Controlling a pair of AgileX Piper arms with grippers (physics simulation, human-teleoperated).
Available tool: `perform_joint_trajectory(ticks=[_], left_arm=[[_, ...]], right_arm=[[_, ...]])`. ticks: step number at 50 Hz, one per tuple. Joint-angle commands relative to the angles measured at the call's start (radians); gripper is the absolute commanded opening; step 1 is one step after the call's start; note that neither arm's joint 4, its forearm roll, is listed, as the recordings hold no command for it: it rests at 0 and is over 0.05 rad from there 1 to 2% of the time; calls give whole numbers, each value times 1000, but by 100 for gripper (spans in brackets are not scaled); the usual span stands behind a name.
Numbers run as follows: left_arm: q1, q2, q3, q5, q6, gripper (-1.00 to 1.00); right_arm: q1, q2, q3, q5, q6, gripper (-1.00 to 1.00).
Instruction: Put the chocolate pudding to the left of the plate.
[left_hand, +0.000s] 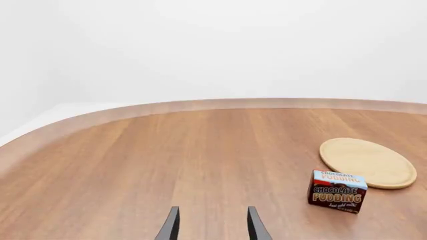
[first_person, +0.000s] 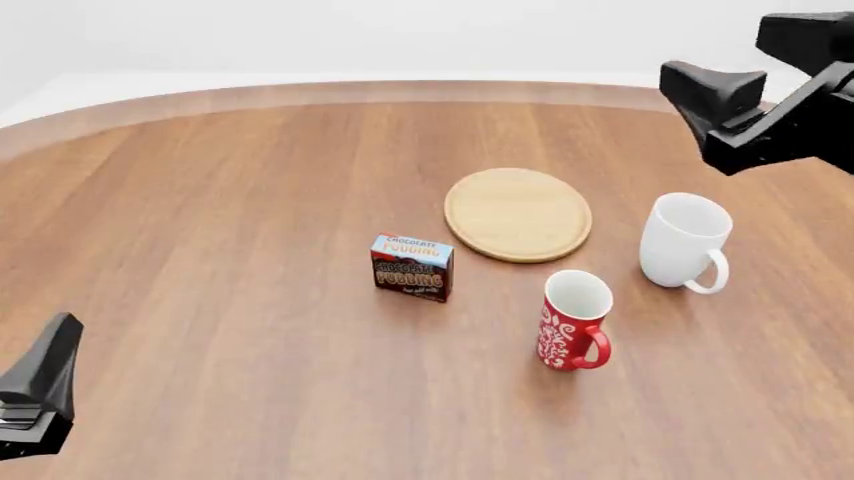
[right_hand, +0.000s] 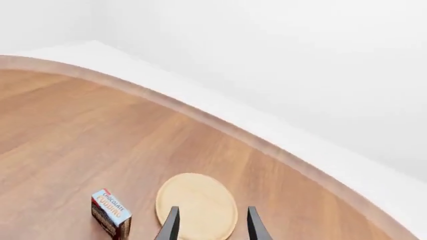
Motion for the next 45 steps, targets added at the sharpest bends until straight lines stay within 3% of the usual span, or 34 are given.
perform_joint_trajectory(ticks=[1, 15, 24, 35, 45], left_arm=[[0, 0, 0, 0, 0, 100], [0, 0, 0, 0, 0, 100], [0, 0, 0, 0, 0, 100], [0, 0, 0, 0, 0, 100], [0, 0, 0, 0, 0, 100]], right_arm=[[86, 168, -102, 57, -46, 100], [110, 317, -190, 93, -51, 100], [187, 415, -219, 115, -40, 100], [218, 482, -229, 113, -62, 100], [243, 519, -186, 87, -36, 100]])
